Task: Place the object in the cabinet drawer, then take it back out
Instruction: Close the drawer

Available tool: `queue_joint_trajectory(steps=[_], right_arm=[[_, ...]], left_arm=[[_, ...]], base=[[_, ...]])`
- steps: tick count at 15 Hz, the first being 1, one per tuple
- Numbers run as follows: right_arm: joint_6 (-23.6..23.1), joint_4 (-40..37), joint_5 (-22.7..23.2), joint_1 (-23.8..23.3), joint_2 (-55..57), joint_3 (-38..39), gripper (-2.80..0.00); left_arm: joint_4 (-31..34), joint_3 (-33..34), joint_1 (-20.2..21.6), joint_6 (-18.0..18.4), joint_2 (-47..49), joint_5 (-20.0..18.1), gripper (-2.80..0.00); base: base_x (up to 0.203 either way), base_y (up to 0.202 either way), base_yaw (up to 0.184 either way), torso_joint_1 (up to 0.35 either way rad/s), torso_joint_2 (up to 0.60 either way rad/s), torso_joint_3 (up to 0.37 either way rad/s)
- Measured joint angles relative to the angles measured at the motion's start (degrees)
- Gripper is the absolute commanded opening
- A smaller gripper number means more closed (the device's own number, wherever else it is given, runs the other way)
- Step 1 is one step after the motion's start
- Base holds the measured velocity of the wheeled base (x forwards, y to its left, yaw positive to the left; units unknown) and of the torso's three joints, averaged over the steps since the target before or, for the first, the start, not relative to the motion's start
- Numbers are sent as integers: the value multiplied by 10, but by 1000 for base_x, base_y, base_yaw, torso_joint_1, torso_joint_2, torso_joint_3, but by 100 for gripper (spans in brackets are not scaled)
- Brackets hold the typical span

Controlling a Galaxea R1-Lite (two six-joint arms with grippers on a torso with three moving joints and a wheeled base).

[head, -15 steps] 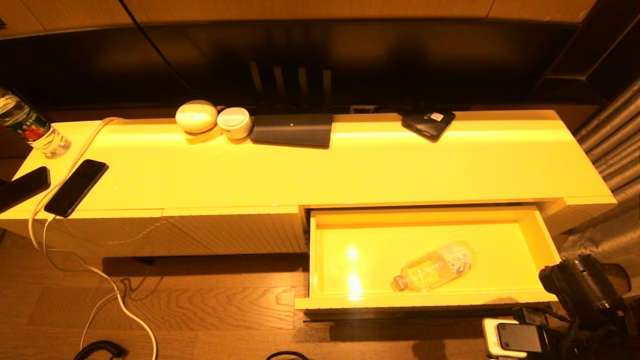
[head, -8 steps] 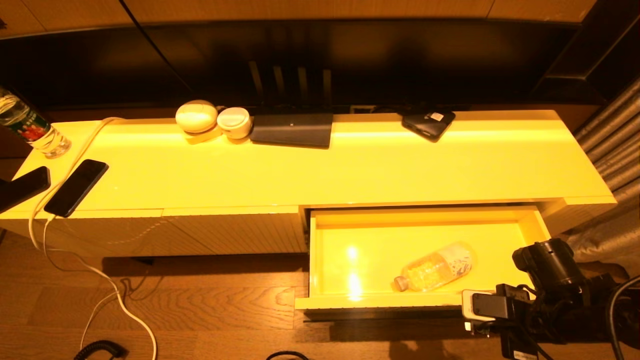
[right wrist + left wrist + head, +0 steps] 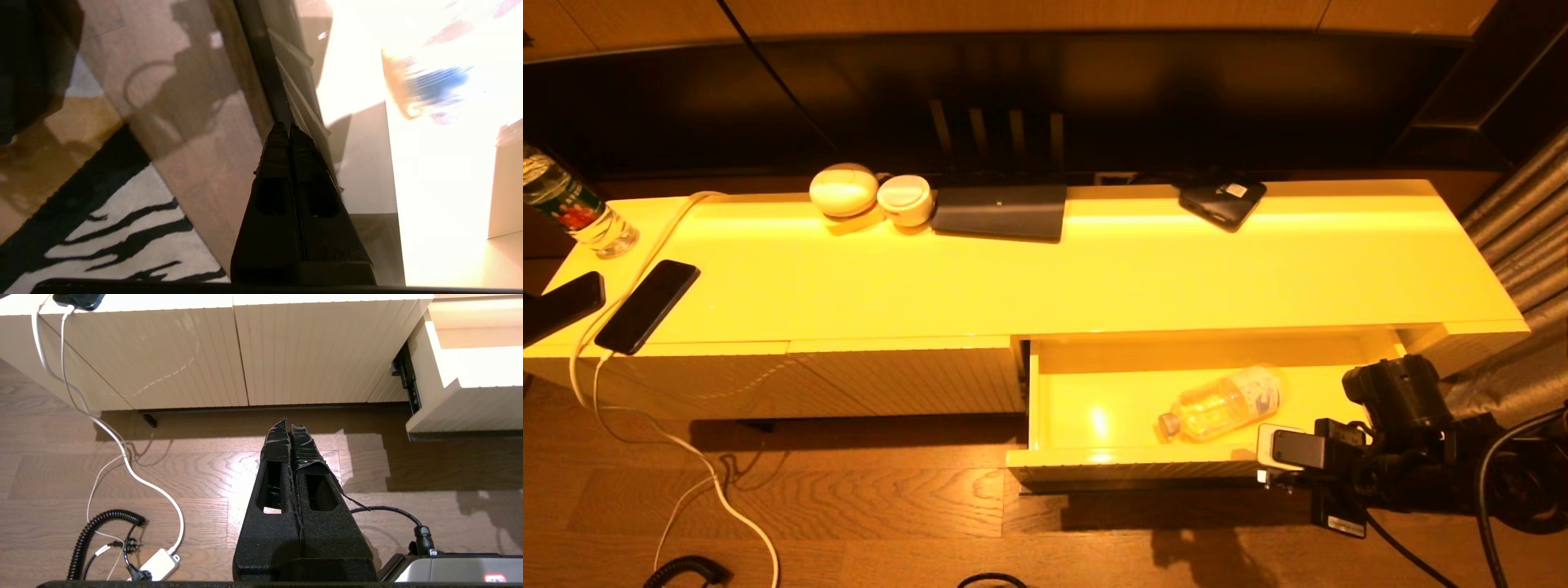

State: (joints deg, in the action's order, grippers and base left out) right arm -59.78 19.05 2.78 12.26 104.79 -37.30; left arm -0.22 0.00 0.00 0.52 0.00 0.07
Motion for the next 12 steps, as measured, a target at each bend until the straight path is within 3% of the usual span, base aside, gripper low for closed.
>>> queue_joint_trajectory(steps=[12], right_arm=[[3,90,0,-7,52,-108,-280]], left_arm=[[0,0,0,0,0,0,-280]], base=[[0,0,0,0,0,0]])
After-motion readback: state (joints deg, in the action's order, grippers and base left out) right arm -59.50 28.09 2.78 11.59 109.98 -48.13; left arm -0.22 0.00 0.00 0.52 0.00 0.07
